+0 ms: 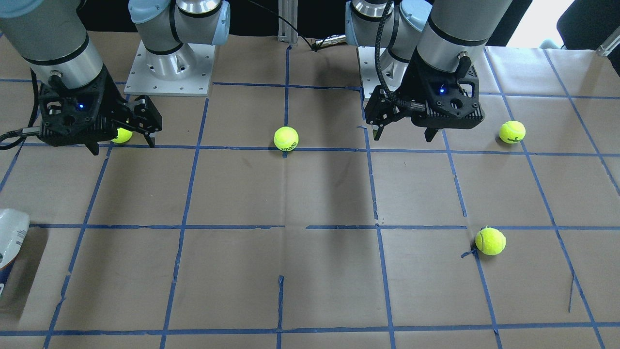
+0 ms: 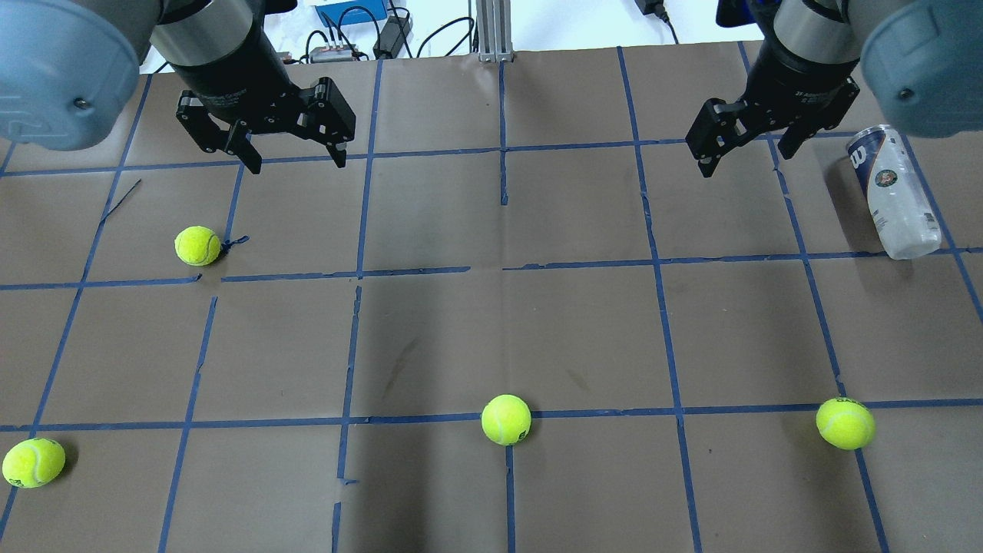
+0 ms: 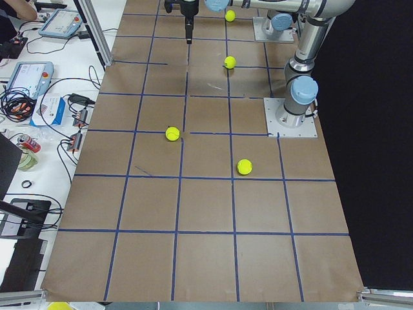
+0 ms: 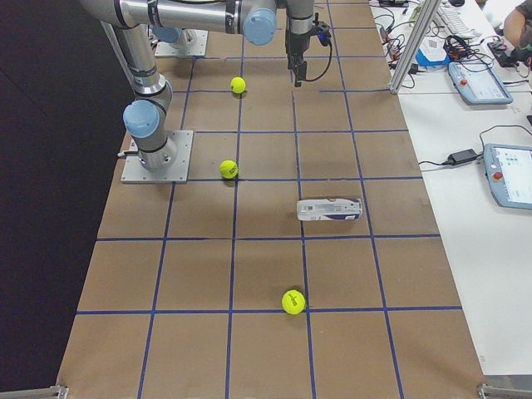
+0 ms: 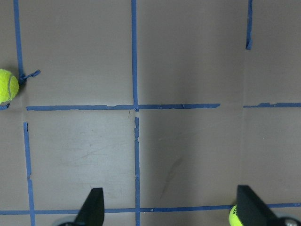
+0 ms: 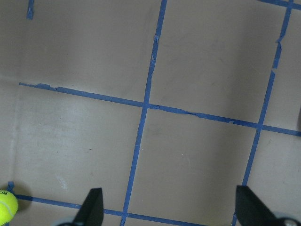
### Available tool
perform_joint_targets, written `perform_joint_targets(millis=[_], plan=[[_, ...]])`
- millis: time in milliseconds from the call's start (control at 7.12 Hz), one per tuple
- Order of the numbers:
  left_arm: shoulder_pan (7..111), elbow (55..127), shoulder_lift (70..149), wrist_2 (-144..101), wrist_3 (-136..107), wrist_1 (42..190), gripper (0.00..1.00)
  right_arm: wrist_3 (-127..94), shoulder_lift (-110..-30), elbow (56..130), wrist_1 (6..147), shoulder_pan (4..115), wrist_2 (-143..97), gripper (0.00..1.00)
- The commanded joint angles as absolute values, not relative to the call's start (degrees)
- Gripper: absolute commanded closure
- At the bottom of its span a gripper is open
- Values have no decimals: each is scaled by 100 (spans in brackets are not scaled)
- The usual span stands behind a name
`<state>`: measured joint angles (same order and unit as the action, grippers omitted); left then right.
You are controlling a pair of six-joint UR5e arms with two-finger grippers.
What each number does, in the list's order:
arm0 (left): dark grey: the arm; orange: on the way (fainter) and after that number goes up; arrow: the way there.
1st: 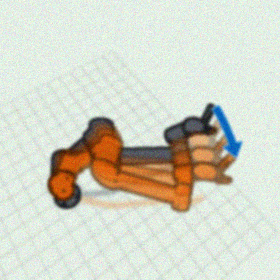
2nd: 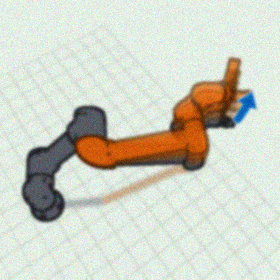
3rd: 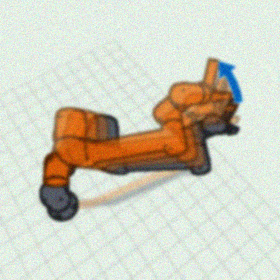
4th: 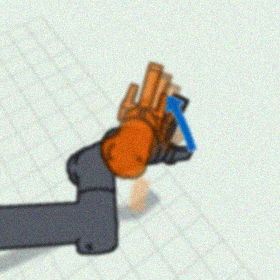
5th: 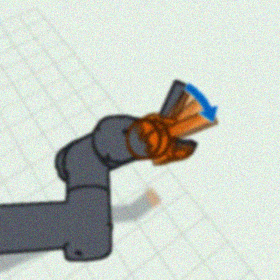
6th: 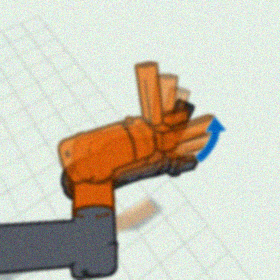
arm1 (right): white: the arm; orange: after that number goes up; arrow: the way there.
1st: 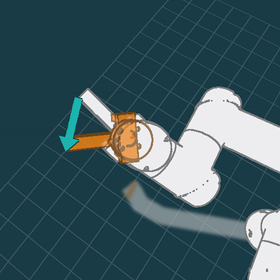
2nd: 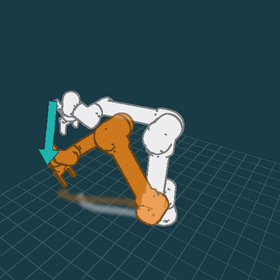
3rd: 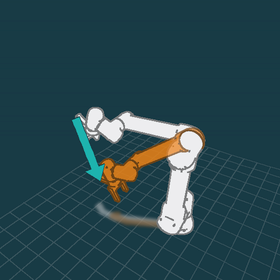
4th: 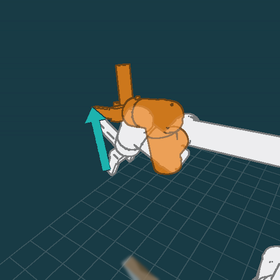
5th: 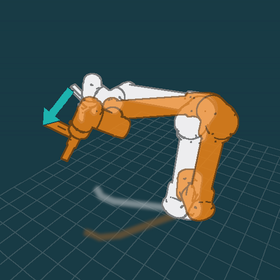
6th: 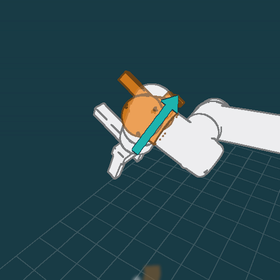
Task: Lift up tennis ball bucket
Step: 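Move the right gripper toward the clear tennis ball can lying on its side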
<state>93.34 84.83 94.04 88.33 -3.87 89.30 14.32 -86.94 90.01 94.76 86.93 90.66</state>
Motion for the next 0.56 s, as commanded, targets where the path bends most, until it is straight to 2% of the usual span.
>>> perform_joint_targets(millis=[0,421], plan=[[9334,8481,9404,8833,-387,8930,0,1389,-8675,8851,9213,8658,9088,0],[9334,8481,9404,8850,-387,8930,0,1354,-8570,8631,9228,8648,9053,0]])
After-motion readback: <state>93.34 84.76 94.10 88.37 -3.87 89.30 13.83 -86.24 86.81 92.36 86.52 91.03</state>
